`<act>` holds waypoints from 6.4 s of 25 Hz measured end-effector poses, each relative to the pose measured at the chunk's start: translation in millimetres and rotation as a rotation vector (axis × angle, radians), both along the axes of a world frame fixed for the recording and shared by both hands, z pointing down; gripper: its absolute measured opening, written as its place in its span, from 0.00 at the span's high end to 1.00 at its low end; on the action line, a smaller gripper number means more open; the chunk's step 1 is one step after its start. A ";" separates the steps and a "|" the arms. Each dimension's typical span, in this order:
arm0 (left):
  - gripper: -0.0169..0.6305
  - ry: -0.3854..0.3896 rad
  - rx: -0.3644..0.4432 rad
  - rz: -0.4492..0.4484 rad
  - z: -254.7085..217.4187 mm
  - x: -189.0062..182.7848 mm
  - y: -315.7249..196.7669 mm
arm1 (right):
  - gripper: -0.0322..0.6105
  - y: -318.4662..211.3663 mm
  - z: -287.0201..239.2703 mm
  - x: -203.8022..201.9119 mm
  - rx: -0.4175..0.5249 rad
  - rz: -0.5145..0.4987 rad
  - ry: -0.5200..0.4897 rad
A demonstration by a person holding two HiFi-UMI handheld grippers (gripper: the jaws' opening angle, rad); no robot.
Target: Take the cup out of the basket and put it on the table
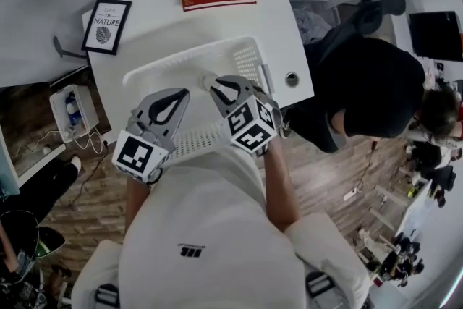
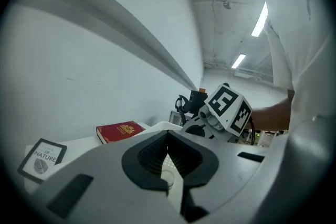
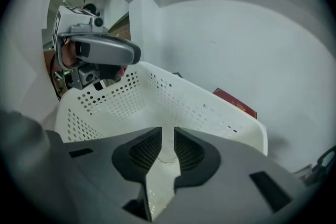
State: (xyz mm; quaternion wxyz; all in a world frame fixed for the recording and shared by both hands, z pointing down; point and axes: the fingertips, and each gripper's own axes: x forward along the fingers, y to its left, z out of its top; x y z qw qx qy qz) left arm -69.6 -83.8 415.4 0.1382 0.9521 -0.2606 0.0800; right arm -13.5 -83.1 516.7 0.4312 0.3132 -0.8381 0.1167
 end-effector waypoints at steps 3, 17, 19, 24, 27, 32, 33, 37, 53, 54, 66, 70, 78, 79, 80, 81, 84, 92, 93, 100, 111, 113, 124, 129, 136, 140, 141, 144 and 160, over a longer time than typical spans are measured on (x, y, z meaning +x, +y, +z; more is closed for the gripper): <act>0.96 0.005 -0.001 -0.006 0.5 -1.5 -2.1 | 0.83 -0.9 11.9 -1.0 -0.019 -0.031 0.054; 0.96 0.029 -0.008 -0.038 -3.2 -7.9 -7.0 | 0.65 -1.1 67.1 -2.1 -0.106 -0.149 0.261; 0.96 0.029 -0.007 -0.042 -3.6 -9.6 -7.6 | 0.62 -0.9 73.5 -2.6 -0.121 -0.159 0.273; 0.96 0.029 -0.007 -0.053 -4.6 -11.7 -8.2 | 0.56 -1.5 89.5 1.8 -0.158 -0.187 0.321; 0.96 0.028 -0.005 -0.055 -4.3 -11.9 -9.6 | 0.54 -3.4 99.4 4.4 -0.179 -0.203 0.347; 0.96 0.029 -0.006 -0.061 -2.5 -12.4 -10.7 | 0.50 -2.3 117.0 7.2 -0.218 -0.230 0.371; 0.96 0.028 -0.007 -0.062 -2.2 -12.4 -10.5 | 0.50 -1.8 120.0 7.9 -0.225 -0.234 0.373; 0.96 0.023 -0.011 -0.066 -1.9 -11.9 -10.4 | 0.49 -0.7 129.6 8.9 -0.252 -0.240 0.364; 0.96 0.023 -0.006 -0.064 -2.5 -11.7 -8.7 | 0.52 -6.0 132.4 13.5 -0.211 -0.236 0.386; 0.96 0.023 -0.007 -0.063 -2.2 -11.5 -8.6 | 0.52 -6.5 131.3 13.2 -0.207 -0.235 0.385; 0.96 0.016 0.001 -0.034 -1.9 -9.9 -1.3 | 0.52 -5.2 104.6 5.9 -0.160 -0.220 0.363; 0.96 0.016 0.012 -0.014 -4.4 -8.7 1.7 | 0.52 -5.9 92.5 5.7 -0.135 -0.203 0.361; 0.96 0.013 0.034 0.021 -10.6 -7.7 8.1 | 0.52 -0.3 68.2 7.9 -0.092 -0.151 0.356; 0.96 0.014 0.038 0.026 -11.9 -7.6 8.8 | 0.52 0.9 65.0 8.0 -0.087 -0.144 0.355; 0.96 0.014 0.043 0.030 -13.2 -7.5 9.6 | 0.52 2.4 61.8 8.0 -0.083 -0.138 0.355; 0.96 0.014 0.048 0.035 -14.7 -7.7 10.5 | 0.52 4.0 58.6 8.1 -0.078 -0.132 0.356; 0.96 0.014 0.057 0.048 -17.9 -8.5 13.0 | 0.52 9.2 49.8 8.4 -0.068 -0.115 0.358; 0.96 0.018 0.070 0.099 -23.7 -6.9 17.2 | 0.52 18.4 28.5 8.3 -0.038 -0.068 0.353; 0.96 0.017 0.074 0.106 -24.4 -5.4 17.8 | 0.52 18.6 26.8 8.7 -0.035 -0.060 0.351; 0.96 0.003 0.087 0.154 -27.2 15.1 24.6 | 0.52 23.2 13.9 18.4 -0.001 -0.031 0.338; 0.96 -0.029 0.109 0.167 -34.5 54.5 34.1 | 0.52 37.0 -8.9 38.4 0.052 -0.067 0.311; 0.96 -0.036 0.110 0.165 -35.5 58.7 33.6 | 0.52 37.2 -14.8 42.0 0.065 -0.068 0.303; 0.96 -0.059 0.120 0.149 -40.1 74.1 28.1 | 0.52 32.2 -56.0 57.6 0.169 -0.052 0.271; 0.96 -0.081 0.136 0.161 -41.4 77.8 26.3 | 0.52 34.0 -71.5 63.3 0.202 -0.039 0.261; 0.96 -0.073 0.150 0.185 -44.7 92.4 25.4 | 0.52 35.7 -87.4 79.4 0.241 0.004 0.259; 0.96 -0.073 0.159 0.213 -46.7 101.6 28.6 | 0.52 39.2 -98.3 86.9 0.262 0.028 0.261; 0.96 -0.071 0.162 0.219 -47.6 103.9 29.2 | 0.52 40.0 -100.6 88.7 0.267 0.034 0.262; 0.96 -0.068 0.172 0.237 -48.8 110.2 28.9 | 0.52 40.9 -104.8 94.5 0.276 0.049 0.266; 0.96 -0.054 0.177 0.356 -48.1 156.6 37.7 | 0.52 56.9 -109.4 144.2 0.261 0.180 0.289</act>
